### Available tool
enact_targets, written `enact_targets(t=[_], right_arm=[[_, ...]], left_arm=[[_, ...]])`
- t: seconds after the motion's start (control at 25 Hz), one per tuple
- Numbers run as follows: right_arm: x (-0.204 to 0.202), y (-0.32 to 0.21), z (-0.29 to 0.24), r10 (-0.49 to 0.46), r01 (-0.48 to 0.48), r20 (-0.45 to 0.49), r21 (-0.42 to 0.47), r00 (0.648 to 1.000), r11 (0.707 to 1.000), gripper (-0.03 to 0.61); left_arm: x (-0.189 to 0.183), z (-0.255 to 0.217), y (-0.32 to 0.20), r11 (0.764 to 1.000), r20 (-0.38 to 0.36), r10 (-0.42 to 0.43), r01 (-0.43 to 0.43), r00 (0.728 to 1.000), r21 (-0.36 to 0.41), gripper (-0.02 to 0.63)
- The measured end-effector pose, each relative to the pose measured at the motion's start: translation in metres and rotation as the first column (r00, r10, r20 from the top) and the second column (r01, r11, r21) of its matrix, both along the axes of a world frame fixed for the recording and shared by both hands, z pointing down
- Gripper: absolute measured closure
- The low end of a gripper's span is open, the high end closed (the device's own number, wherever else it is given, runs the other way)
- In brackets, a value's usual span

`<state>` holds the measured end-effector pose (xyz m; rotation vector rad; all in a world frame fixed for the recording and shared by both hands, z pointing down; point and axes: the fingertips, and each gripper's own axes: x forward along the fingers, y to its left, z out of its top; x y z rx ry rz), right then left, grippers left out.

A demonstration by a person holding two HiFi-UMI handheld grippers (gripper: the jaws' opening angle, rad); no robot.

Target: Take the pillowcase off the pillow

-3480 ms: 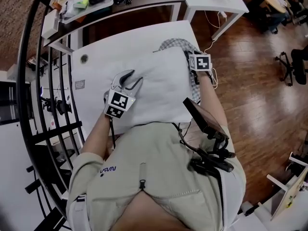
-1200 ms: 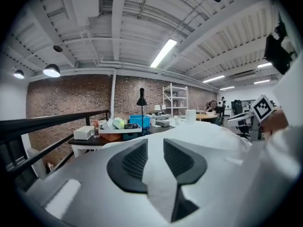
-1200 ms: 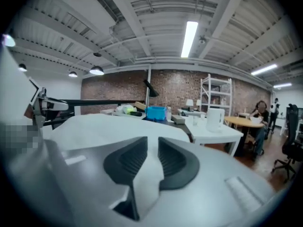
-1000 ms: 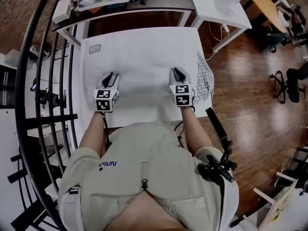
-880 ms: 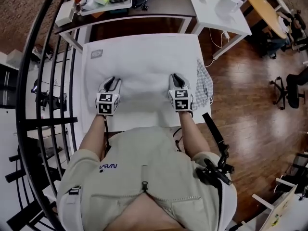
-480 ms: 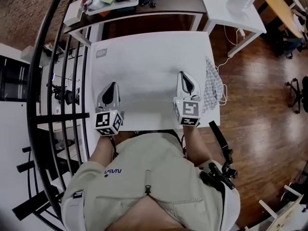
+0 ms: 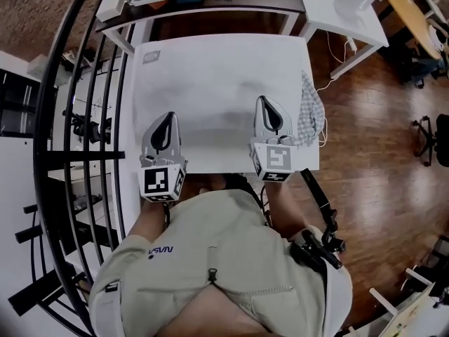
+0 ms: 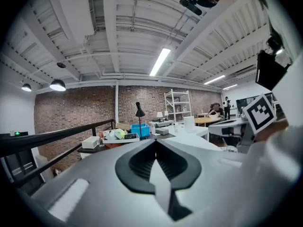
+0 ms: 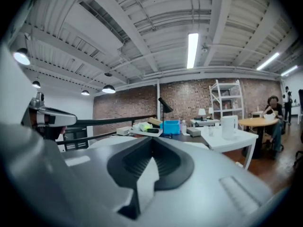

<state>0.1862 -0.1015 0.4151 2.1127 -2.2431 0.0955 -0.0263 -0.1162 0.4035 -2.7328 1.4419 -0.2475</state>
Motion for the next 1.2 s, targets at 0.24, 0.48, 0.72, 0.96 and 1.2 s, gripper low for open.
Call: enact_targets(t=[0.24,0.48,0.72,0.96,1.2], right_arm=[[-0.049,0.046,-0.022,0.040,-0.040,0.000,0.038,0.999,0.998,0.575],[-0.099,0.096,-0.051,0.034,-0.031,-0.044,0.063,0.998,0.998,0.575],[-0.112,0.128,-0.060,0.027,-0.021,-0.082,0.068,0.996,0.997,0.575],[-0.101,0.140,-0.064,0.024,-0.018,-0.065,0.097,0.998,0.995,0.575],[-0.086,0.153,-0.052,0.017,-0.013,-0.037,0.102,0.999,0.995,0.575]], left_arm=[[-0.041,-0.012,0.044,1.000,-0.045,0.021,-0.020,0.999,0.012,0.607],[-0.070,-0.026,0.084,0.997,-0.091,0.073,-0.069,0.993,0.042,0.607],[-0.074,-0.049,0.116,0.994,-0.146,0.063,-0.050,0.987,0.095,0.607],[-0.061,-0.058,0.131,0.996,-0.151,0.035,-0.022,0.988,0.087,0.607],[-0.039,-0.037,0.140,0.996,-0.087,0.054,-0.047,0.995,0.076,0.607]])
